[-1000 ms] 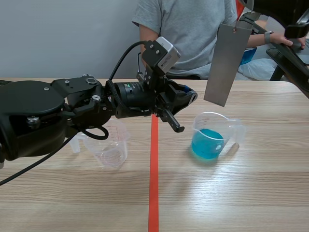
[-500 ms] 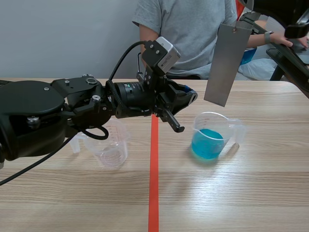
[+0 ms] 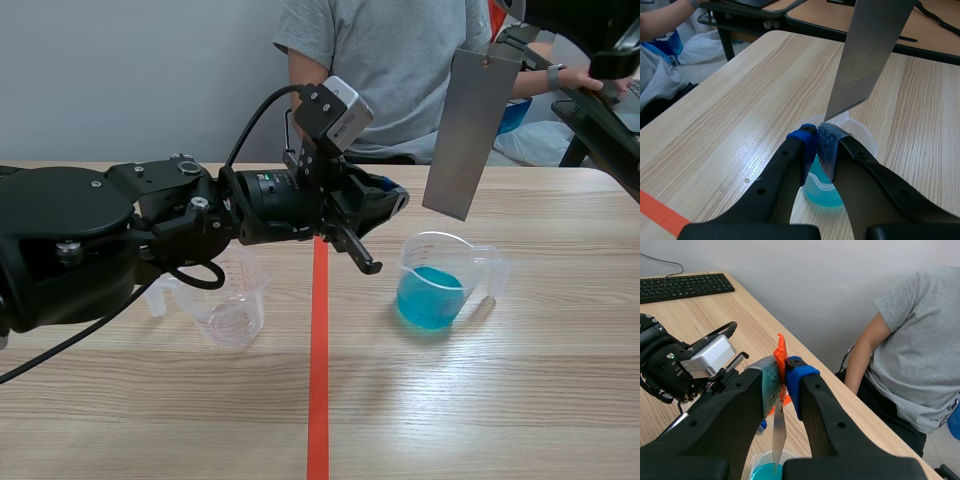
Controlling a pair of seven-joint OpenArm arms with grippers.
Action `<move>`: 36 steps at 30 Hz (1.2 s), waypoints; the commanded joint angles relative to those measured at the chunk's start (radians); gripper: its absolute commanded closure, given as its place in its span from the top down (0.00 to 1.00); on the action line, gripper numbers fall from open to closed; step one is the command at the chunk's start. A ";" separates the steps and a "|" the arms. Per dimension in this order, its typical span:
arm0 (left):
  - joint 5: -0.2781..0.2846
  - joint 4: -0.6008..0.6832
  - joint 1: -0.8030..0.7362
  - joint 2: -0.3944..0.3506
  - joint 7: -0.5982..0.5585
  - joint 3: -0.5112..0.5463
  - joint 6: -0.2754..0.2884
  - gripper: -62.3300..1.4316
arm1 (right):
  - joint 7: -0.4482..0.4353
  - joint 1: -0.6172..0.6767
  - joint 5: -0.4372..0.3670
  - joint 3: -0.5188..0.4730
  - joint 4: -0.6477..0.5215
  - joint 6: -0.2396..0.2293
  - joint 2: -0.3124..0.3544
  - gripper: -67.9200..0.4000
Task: Do the redox reaction experiment.
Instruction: 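Raise the plate and point at it, then put the plate into the left beaker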
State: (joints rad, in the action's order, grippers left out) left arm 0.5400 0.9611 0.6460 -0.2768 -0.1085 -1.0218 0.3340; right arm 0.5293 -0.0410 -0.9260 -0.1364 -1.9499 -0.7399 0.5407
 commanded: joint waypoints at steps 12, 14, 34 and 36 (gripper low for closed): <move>0.031 0.025 0.015 -0.045 -0.067 0.001 0.002 0.10 | -0.011 -0.020 -0.010 -0.011 -0.014 -0.006 0.018 0.03; 0.059 0.041 0.010 -0.090 -0.082 0.001 0.002 0.10 | -0.011 -0.020 -0.010 -0.011 -0.014 -0.006 0.018 0.03; 0.182 0.434 -0.710 -0.866 -0.164 0.494 -0.015 0.10 | -0.027 -0.023 -0.009 -0.003 -0.014 -0.006 0.018 0.03; 0.182 0.433 -0.835 -0.892 -0.164 0.576 -0.040 0.10 | -0.034 -0.023 -0.009 0.002 -0.014 -0.006 0.018 0.03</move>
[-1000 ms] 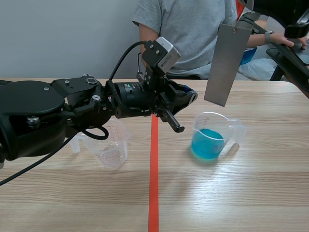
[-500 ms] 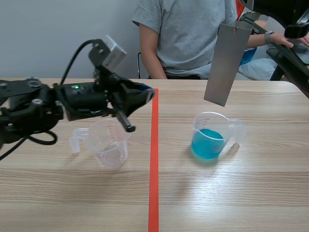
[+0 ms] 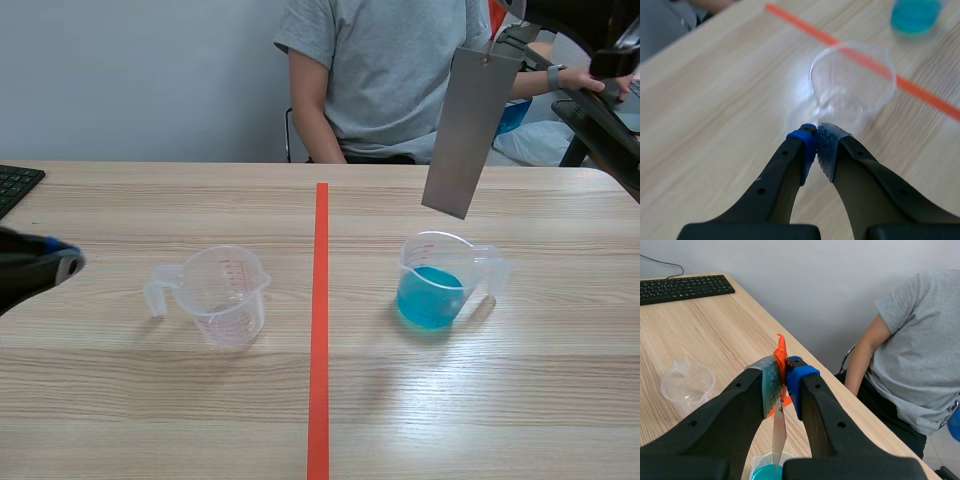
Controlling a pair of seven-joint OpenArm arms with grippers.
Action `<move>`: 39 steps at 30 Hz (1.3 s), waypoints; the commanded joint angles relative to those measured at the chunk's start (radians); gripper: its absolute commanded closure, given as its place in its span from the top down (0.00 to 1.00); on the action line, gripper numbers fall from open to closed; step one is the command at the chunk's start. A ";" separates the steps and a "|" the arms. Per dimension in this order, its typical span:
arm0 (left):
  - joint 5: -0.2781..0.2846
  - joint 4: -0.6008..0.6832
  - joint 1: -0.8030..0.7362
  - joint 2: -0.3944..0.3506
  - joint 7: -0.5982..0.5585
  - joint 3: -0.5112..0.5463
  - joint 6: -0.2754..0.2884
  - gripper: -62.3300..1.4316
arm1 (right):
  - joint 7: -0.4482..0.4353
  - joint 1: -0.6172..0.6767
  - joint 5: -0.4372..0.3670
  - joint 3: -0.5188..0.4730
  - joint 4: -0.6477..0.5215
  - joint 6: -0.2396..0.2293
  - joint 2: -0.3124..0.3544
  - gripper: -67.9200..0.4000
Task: Do the redox reaction experiment.
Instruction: 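Put the plate into the left beaker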
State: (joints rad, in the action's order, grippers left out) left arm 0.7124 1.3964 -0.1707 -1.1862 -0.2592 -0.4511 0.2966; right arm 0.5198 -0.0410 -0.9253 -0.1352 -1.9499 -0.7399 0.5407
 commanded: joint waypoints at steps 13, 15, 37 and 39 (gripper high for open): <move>-0.011 -0.010 -0.647 0.201 -0.006 0.478 -0.179 0.10 | -0.068 -0.104 0.001 0.123 -0.011 0.018 0.012 0.03; -0.024 -0.010 -0.704 0.250 -0.006 0.529 -0.179 0.10 | -0.074 -0.126 0.005 0.150 -0.011 0.032 0.008 0.03; -0.024 -0.010 -0.932 0.571 0.065 0.592 -0.201 0.10 | -0.077 -0.300 0.239 0.486 0.061 0.094 -0.294 0.03; -0.024 -0.010 -0.932 0.581 0.077 0.592 -0.201 0.10 | -0.076 -0.305 0.274 0.515 0.067 0.096 -0.323 0.03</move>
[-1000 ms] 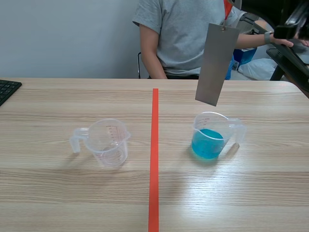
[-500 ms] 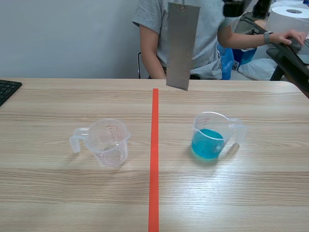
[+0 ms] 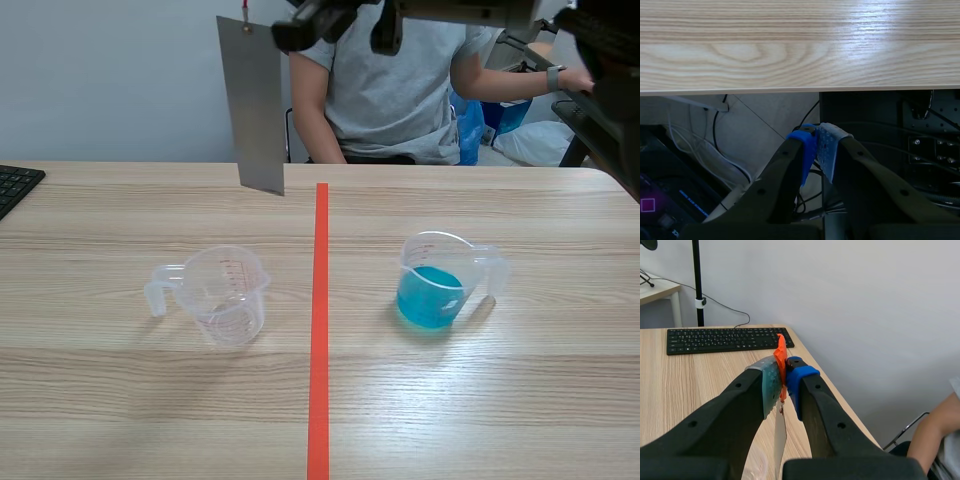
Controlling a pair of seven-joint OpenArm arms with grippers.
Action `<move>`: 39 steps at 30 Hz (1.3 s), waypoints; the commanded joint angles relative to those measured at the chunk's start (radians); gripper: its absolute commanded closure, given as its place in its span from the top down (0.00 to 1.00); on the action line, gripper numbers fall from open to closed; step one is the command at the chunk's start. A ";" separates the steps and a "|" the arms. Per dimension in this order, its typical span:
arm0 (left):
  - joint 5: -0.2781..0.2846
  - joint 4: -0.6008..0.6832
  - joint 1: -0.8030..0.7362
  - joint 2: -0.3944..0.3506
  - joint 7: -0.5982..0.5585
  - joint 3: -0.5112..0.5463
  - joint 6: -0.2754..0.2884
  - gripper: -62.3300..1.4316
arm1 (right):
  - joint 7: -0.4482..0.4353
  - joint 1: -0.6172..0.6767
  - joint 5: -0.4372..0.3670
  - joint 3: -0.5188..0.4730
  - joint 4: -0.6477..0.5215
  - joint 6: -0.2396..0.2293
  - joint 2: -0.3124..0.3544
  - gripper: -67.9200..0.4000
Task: Do the redox reaction experiment.
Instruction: 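Put the plate into the left beaker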
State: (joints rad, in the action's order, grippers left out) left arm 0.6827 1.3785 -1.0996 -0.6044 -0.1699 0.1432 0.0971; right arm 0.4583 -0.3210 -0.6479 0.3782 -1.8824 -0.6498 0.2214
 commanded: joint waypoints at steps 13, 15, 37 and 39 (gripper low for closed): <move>0.006 0.008 0.005 0.011 -0.012 -0.003 -0.001 0.10 | -0.016 -0.031 0.169 0.143 0.044 0.045 -0.142 0.03; 0.006 0.008 0.006 0.011 -0.013 -0.003 -0.001 0.10 | -0.018 -0.031 0.182 0.159 0.048 0.055 -0.152 0.03; 0.006 0.008 0.006 0.011 -0.013 -0.003 -0.001 0.10 | -0.098 -0.030 0.261 0.219 0.181 0.060 -0.166 0.03; 0.006 0.008 0.006 0.011 -0.013 -0.003 -0.001 0.10 | -0.109 -0.030 0.267 0.219 0.201 0.059 -0.166 0.03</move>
State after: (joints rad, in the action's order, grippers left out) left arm 0.6827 1.3785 -1.0969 -0.5957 -0.1688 0.1432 0.0971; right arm 0.3725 -0.3214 -0.3805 0.5980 -1.6806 -0.5941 0.0582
